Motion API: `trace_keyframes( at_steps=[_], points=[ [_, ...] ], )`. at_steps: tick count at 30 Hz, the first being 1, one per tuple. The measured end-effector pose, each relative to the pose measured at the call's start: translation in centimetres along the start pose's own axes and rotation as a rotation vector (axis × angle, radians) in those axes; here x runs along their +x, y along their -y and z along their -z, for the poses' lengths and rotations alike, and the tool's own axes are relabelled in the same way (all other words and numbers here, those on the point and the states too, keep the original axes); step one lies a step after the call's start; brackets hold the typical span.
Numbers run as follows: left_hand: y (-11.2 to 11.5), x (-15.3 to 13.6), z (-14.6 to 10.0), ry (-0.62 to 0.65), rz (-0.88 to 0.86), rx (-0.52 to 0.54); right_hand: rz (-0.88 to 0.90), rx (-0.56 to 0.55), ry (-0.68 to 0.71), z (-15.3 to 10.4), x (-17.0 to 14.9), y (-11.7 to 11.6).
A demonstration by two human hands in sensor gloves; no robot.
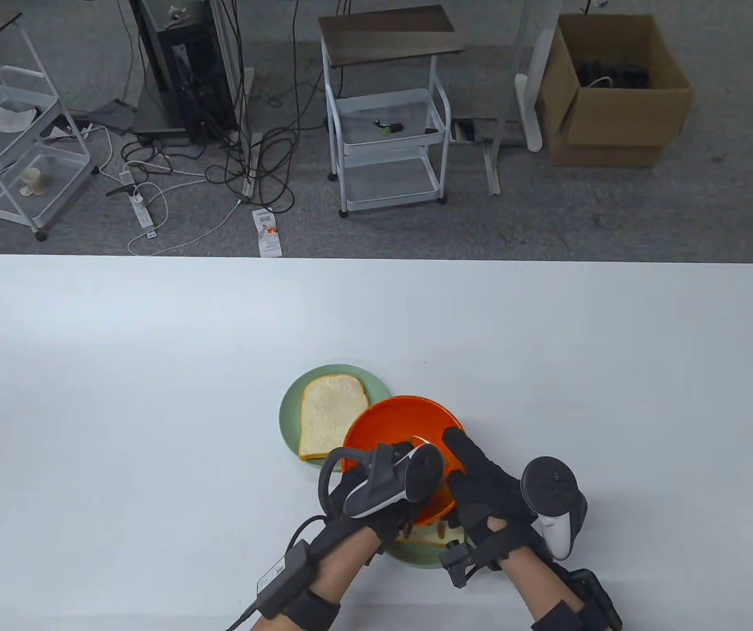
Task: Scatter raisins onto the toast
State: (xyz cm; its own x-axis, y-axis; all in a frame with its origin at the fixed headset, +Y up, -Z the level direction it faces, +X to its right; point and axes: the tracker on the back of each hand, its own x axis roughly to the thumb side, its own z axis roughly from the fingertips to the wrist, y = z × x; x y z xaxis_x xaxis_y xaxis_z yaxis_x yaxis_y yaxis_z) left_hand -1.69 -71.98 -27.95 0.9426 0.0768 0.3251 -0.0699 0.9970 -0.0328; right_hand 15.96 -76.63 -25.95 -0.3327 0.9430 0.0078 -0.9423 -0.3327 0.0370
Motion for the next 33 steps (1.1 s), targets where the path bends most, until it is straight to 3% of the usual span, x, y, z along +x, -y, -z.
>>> trace_keyframes(
  at_steps=[12, 19, 25, 33],
  points=[
    [-2.5, -1.9, 0.0, -0.026, -0.122, 0.113, -0.012, -0.029, -0.048, 0.7, -1.1, 0.6],
    [-3.8, -7.2, 1.5, -0.180, -0.214, 0.154, -0.047, -0.088, -0.039, 1.3, -1.3, 2.1],
    [-1.6, -11.5, 4.0, -0.344, -0.203, 0.076, -0.028, -0.155, -0.057, 1.9, -1.7, 4.2],
    [1.7, -14.1, 6.9, -0.432, -0.130, -0.055, 0.095, -0.159, -0.120, 2.6, -2.4, 5.6]
  ],
)
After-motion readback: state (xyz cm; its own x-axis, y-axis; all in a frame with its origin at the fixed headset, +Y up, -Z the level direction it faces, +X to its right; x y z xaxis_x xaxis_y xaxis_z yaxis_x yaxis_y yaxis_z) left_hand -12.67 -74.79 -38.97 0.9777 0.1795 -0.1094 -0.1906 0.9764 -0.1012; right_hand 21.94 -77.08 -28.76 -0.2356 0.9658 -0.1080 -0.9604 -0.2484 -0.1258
